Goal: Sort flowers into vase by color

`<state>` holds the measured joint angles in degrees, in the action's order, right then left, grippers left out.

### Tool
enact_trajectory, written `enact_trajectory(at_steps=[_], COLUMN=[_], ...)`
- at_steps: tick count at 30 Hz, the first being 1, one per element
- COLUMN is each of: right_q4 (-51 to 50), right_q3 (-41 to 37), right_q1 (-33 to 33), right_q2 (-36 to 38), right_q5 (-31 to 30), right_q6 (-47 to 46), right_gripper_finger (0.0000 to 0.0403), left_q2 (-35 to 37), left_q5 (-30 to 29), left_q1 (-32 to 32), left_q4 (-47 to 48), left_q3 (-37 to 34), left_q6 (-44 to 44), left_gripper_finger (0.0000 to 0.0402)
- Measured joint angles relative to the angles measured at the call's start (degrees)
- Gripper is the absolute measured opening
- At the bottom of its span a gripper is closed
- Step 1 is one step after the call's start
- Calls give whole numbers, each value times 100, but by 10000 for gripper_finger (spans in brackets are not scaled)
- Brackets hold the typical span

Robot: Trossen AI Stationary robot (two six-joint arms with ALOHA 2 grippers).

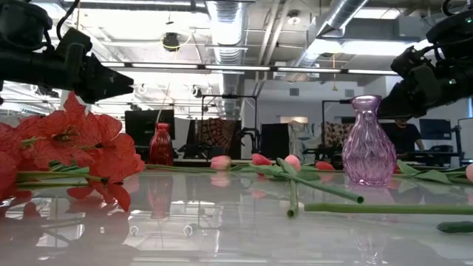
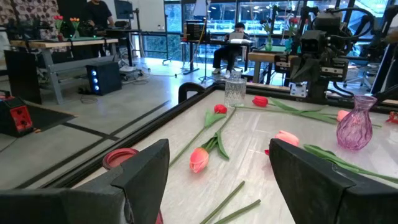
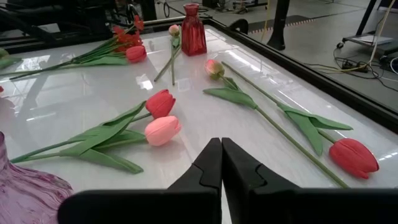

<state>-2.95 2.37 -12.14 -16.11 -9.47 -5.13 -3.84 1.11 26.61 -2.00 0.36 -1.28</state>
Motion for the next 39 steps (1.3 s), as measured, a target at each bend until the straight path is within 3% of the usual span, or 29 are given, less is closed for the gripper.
enact_trajectory(at_steps=[34,37,39], right_q4=[1,-1,1], right_q3=[2,2,0], right_q1=[-2,-1,0], right_q2=[-1,0,1], right_q5=[0,2,2], right_q6=[20,20,20], right_gripper_finger=[33,33,33], left_q2=[-2,-1,0], left_q5=[-1,2,34], left_q1=[-1,0,-1], left_q4=[-2,-2,-5], left_q3=[0,0,0], left_q6=[168,-200,-989], left_gripper_finger=[265,265,265])
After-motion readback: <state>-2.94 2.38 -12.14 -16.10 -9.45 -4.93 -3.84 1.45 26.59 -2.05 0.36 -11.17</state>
